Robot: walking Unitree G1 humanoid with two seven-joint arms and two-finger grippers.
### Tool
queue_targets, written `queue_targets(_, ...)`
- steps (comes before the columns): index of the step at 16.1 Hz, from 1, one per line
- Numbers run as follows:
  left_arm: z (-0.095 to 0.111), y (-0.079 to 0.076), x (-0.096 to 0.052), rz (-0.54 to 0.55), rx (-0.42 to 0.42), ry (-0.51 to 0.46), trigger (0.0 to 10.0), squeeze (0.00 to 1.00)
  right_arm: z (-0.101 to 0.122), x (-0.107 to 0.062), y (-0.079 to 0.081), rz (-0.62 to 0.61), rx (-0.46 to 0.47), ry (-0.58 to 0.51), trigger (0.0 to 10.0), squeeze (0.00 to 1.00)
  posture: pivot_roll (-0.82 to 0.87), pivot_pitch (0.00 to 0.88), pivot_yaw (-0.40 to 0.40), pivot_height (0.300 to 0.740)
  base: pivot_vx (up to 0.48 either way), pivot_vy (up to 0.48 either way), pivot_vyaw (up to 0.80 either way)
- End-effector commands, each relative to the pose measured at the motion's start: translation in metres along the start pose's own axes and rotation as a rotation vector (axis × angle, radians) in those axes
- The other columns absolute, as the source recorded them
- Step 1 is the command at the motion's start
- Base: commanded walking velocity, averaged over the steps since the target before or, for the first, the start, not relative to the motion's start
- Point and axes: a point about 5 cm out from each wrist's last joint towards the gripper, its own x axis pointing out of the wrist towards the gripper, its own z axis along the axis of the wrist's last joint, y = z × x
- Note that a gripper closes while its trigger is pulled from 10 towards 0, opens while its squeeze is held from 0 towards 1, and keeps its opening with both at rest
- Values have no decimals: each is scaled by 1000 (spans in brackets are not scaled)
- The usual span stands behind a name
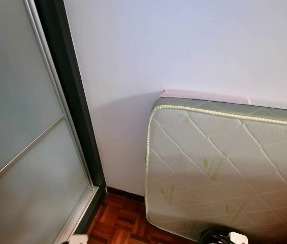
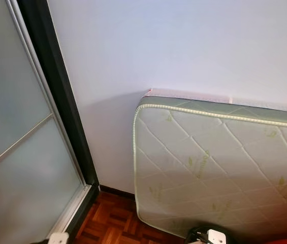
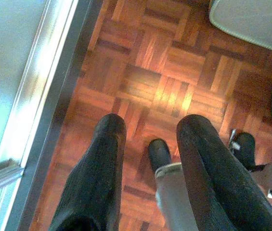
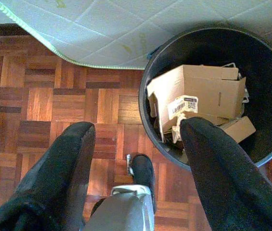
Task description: Clean up the room
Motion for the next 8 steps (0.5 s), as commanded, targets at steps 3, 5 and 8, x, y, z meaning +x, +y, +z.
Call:
queue_targets(3, -12, 23, -6, 27, -4, 28, 10000, 0, 0, 0, -1, -4, 13, -1, 10000, 0, -37, 0, -7, 740, 0, 0, 0)
queue_targets(5, -12, 26, -7, 29, -6, 29, 10000, 0, 0, 0, -1, -4, 16, -1, 10000, 0, -38, 0, -5, 740, 0, 0, 0)
queue_targets(8, -14, 23, -6, 25, -4, 33, 10000, 0, -1, 0, -1, -5, 17, 0, 10000, 0, -38, 0, -5, 740, -268, 0, 0)
